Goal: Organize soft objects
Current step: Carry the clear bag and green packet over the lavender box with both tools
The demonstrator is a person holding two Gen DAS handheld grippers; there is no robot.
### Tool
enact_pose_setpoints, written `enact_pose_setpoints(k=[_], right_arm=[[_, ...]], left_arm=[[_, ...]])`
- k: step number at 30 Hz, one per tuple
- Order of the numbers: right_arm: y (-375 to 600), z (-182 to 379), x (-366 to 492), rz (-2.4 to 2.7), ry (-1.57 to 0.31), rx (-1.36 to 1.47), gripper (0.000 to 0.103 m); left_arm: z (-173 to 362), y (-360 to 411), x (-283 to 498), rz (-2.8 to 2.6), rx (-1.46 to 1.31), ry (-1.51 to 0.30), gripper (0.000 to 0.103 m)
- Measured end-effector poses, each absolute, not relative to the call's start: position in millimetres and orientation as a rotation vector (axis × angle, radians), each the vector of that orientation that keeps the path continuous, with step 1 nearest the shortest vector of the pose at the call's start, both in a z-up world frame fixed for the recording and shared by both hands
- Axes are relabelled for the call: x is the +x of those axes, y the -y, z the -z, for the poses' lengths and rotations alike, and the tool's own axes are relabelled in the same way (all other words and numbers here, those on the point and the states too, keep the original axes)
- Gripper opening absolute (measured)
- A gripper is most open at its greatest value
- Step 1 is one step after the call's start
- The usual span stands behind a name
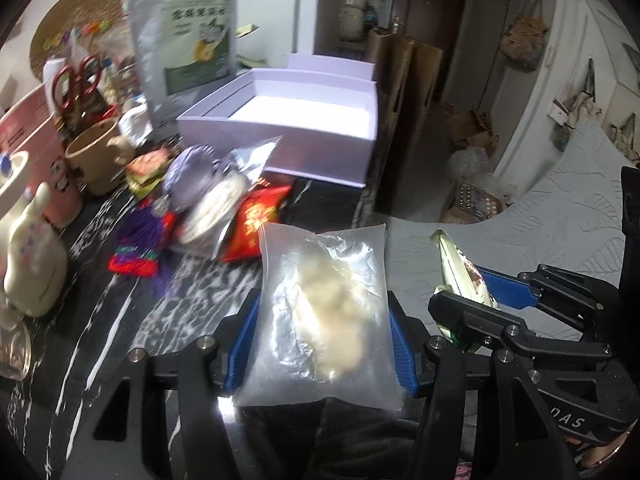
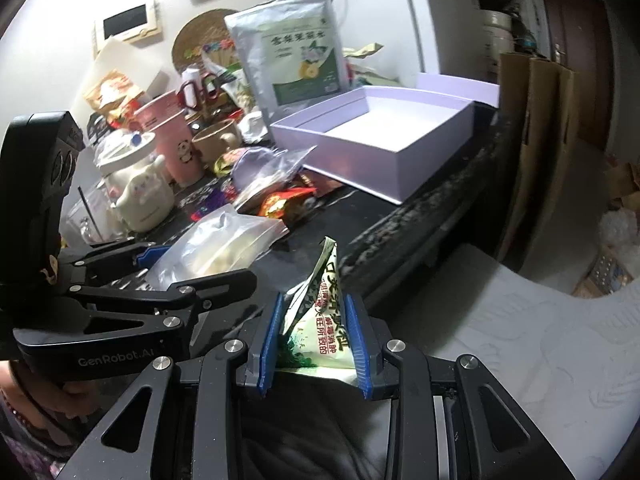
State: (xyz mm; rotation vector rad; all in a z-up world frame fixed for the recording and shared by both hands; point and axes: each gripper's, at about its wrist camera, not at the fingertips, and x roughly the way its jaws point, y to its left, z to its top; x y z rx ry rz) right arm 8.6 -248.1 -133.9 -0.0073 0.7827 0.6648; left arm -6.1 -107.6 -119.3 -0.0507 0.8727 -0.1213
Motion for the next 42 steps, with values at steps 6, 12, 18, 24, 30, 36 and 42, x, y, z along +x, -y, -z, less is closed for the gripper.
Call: enact_pose_setpoints(k=[6, 12, 18, 24, 30, 36, 42], right_arm=[[264, 122, 8, -0.639, -0.755, 0.003, 0.032], [270, 106, 16, -0.626, -0.727, 0.012, 0.032], [267, 87, 31, -0.629, -0.694, 0.005, 0.032], [264, 73, 51, -0.637, -0.672, -0.001, 0.032], [261, 62, 74, -0.638, -0.654, -0.012, 0.032], [257, 53, 97, -0.632, -0.633, -0.015, 0.032], [252, 47, 124, -0.626, -0.617, -0.017, 0.032]], left_arm=[[106, 121, -1, 0.153, -0.029, -0.840, 0.057], [87, 126, 12, 0.170, -0.012, -0.806, 0.057], [71, 125, 27, 0.165, -0.001, -0.775, 0.057], [57, 122, 48, 0.159, 0.006, -0.756, 0.057], [45, 120, 70, 0.154, 0.008, -0.726, 0.057], [35, 115, 95, 0.151, 0.003, -0.698, 0.057], [30, 105, 122, 0.121, 0.017, -0.671, 0.057]])
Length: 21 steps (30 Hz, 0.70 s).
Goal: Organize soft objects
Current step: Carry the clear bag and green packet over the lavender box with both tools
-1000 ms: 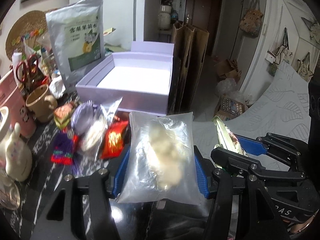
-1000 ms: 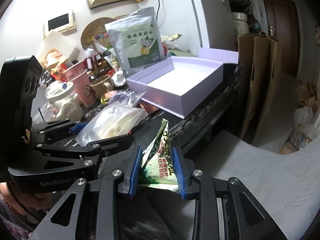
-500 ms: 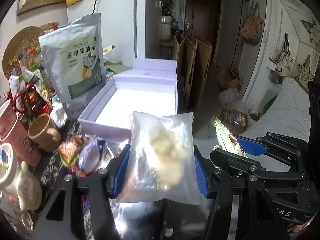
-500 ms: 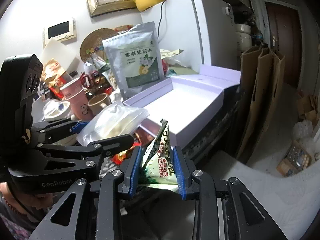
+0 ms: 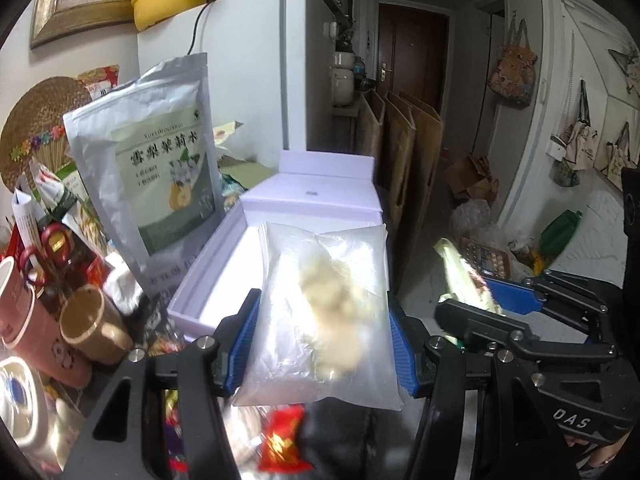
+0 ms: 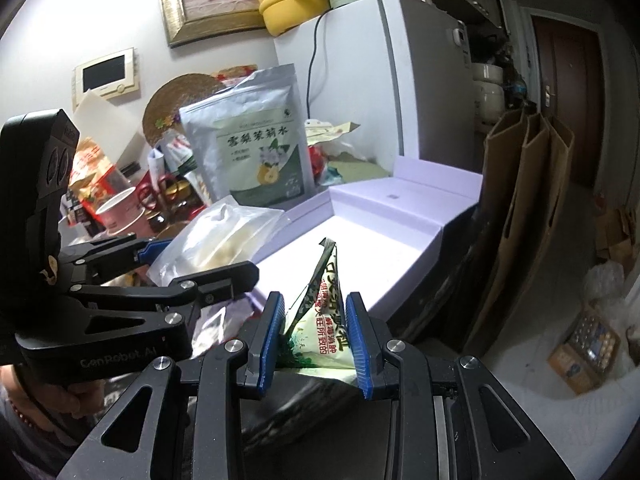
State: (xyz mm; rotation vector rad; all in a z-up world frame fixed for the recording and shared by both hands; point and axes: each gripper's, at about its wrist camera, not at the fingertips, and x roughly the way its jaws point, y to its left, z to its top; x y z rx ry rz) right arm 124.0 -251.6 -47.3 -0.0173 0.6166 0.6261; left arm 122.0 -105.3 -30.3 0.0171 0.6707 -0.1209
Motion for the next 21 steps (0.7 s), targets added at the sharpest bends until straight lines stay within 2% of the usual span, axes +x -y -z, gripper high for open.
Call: enact_pose_setpoints(k=[21], right_arm=[[237, 44, 227, -0.560, -0.674, -0.019, 0.032]], left_arm=[[23, 85, 221, 0.110, 0.040, -0.697, 0.057]])
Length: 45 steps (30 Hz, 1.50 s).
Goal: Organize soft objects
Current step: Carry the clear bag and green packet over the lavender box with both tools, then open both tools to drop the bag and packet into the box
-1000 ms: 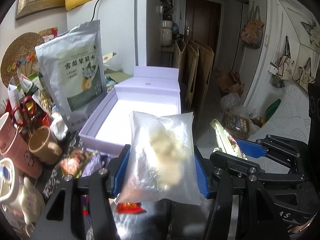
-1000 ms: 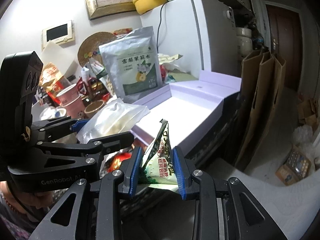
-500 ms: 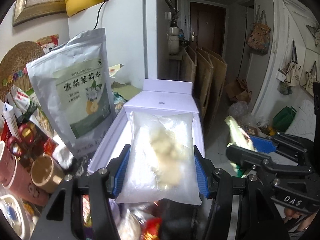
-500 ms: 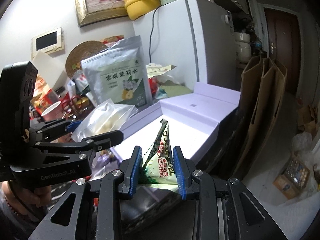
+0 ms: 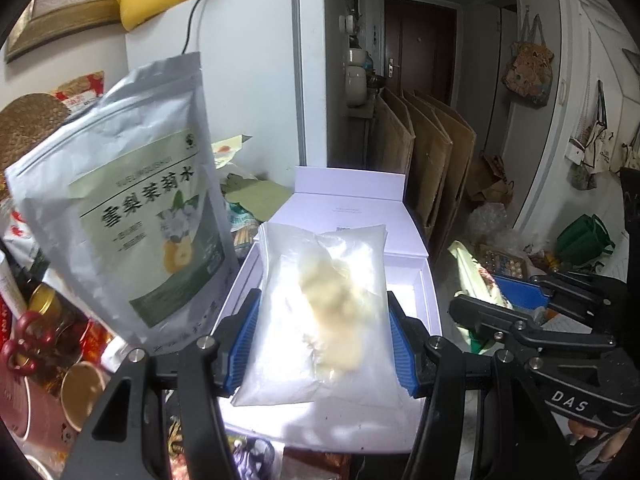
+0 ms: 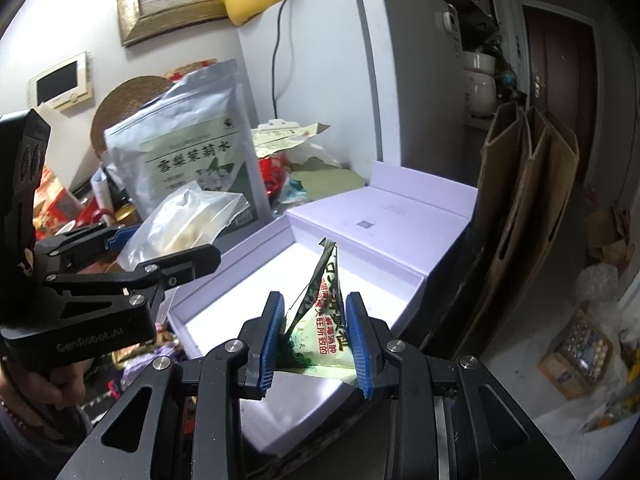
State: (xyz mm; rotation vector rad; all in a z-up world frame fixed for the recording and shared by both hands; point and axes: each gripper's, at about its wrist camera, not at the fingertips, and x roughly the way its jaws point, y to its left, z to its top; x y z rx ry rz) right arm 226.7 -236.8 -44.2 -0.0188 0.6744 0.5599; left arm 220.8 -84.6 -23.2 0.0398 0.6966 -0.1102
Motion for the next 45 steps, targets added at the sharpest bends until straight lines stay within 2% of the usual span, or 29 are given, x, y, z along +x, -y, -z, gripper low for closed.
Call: enact_pose_setpoints(k=[24, 37, 41, 45], right_arm=[[208, 80, 308, -0.500, -0.774, -0.079, 0.032], [202, 108, 325, -0.473, -0.849, -0.109, 0.032], [201, 110, 326, -0.462, -0.855, -0.109, 0.032], [202, 110, 327, -0.451, -0.869, -0.112, 0.034]], left_arm=[[84, 75, 318, 0.061, 0.062, -0.873, 0.057], [110, 79, 330, 0.015, 0.098, -0.960, 0.058], [115, 78, 334, 0.022, 0.086, -0.981, 0.060], [115, 77, 333, 0.012, 0.078, -0.972, 0.072]])
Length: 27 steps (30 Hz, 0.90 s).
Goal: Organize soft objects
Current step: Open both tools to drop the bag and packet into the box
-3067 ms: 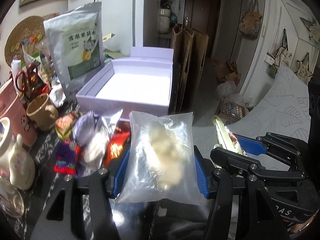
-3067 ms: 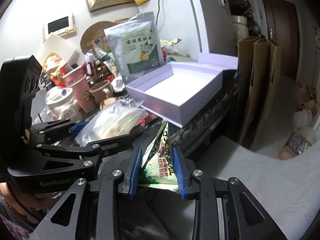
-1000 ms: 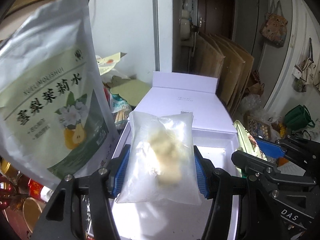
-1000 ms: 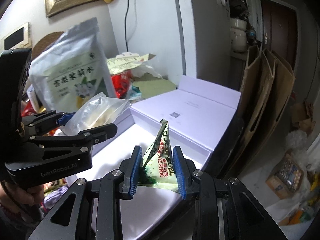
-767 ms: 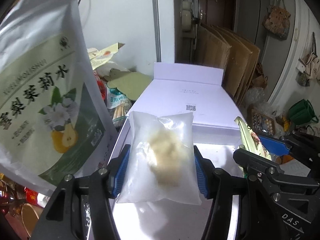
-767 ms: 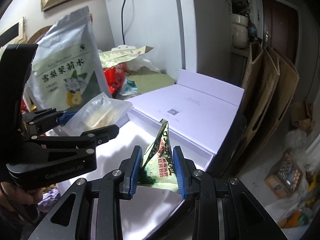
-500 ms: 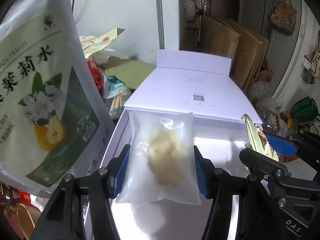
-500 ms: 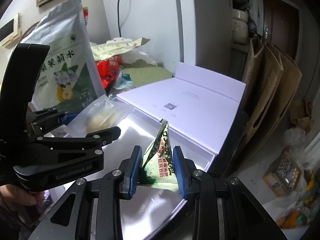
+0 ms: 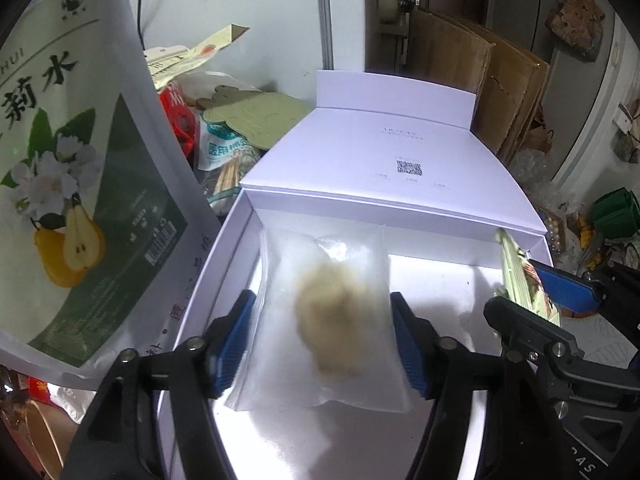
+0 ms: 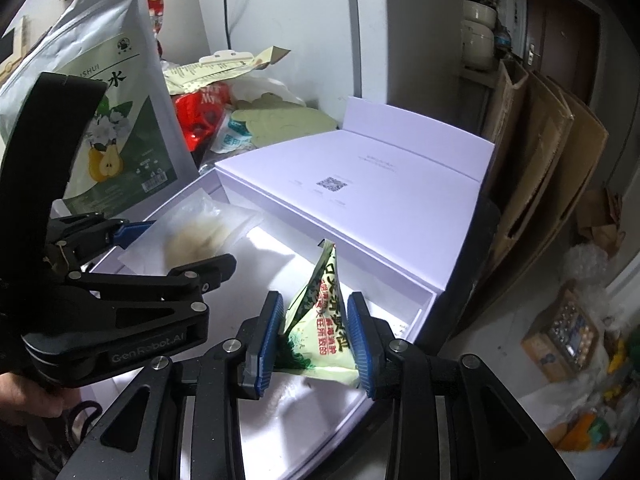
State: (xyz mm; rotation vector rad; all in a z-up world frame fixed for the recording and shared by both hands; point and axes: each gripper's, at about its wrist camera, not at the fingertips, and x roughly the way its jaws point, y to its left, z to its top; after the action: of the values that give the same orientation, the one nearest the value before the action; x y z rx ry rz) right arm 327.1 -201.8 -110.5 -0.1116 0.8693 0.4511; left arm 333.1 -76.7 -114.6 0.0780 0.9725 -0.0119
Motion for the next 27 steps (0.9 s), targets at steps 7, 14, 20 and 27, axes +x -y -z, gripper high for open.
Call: enact_pose_setpoints(k=[7, 14, 20, 27], right_arm=[[205, 105, 323, -0.432, -0.864, -0.108, 0.046], [208, 90, 314, -0.422, -0.840, -0.098, 0.046], [207, 72, 302, -0.418, -0.806, -0.094, 0.046], [207, 44, 274, -0.421, -0.740, -0.090, 0.046]], left_arm=[[102, 74, 328, -0.030, 0.084, -0.944, 0.080], [86, 69, 315, -0.029, 0.056, -0.916, 0.080], [63, 67, 295, -0.037, 0.052, -0.863, 0.080], [29, 65, 264, -0.046, 0.053, -0.786, 0.080]])
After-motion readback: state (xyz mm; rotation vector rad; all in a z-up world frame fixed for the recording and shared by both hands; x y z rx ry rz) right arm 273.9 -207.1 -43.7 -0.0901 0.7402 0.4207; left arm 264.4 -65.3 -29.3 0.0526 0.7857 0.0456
